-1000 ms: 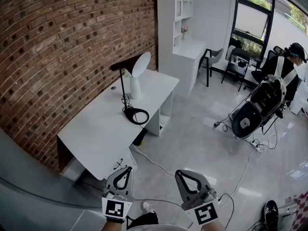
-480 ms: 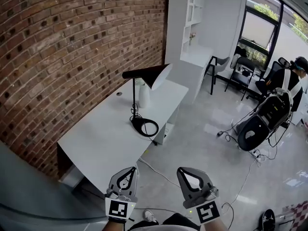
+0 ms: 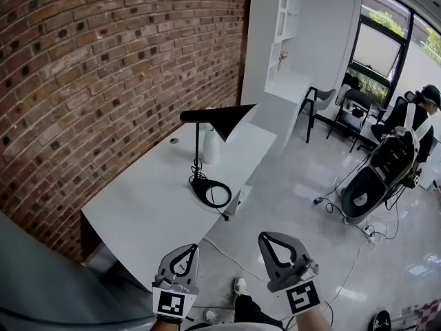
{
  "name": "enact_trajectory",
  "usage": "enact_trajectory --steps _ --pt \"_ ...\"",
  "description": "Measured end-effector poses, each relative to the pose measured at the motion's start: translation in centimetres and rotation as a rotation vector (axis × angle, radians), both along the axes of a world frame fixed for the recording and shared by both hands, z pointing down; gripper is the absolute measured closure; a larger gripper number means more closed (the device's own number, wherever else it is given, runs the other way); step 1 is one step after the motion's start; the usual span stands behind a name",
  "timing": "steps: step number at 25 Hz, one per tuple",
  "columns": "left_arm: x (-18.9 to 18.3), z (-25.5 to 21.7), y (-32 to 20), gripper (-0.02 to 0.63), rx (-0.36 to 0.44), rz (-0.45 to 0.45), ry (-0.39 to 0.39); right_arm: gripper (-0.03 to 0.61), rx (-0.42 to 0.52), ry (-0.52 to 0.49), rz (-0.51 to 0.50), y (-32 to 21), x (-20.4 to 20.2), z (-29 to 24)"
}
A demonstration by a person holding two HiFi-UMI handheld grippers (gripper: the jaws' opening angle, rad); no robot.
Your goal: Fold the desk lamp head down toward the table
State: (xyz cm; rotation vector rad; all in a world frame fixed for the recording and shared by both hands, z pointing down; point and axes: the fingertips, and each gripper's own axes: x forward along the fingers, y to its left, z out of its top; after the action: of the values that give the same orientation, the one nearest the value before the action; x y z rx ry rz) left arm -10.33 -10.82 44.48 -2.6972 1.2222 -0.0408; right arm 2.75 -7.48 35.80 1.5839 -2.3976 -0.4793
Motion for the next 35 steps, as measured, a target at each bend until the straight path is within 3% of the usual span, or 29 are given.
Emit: enact_trajectory --steps 3,21,22,24,30,35 --pt "0.5 -0.6 -2.2 0.607 0.017 -0.028 -0.004 0.56 0.01 -0.019 -0.007 -2.7 1.1 -0.6" --pt "4.7 -3.2 -11.2 0.607 0.076 -0.086 -0.001 0.557 0.19 0.174 -0.091 -15.9 4.4 -5.9" --pt "4.8 -3.3 -11.4 0.606 0.078 -0.086 -0.002 0.552 0.19 0.161 -0.086 -16.4 4.6 -6.1" --pt "5.1 -3.5 -11.9 0.607 0.081 -0.087 -0.006 0.459 0.192 0.137 -0.074 -17.4 4.9 -6.6" --pt "5.5 -4.0 -13.1 0.607 0.076 -0.103 0.01 0.449 0.248 0.198 -0.082 -19.4 5.2 -8.5" --pt "5.7 -4.6 -14.1 0.607 0.09 -0.128 0.004 0.449 0.261 0.186 -0.097 -21.2 5.6 -9.5"
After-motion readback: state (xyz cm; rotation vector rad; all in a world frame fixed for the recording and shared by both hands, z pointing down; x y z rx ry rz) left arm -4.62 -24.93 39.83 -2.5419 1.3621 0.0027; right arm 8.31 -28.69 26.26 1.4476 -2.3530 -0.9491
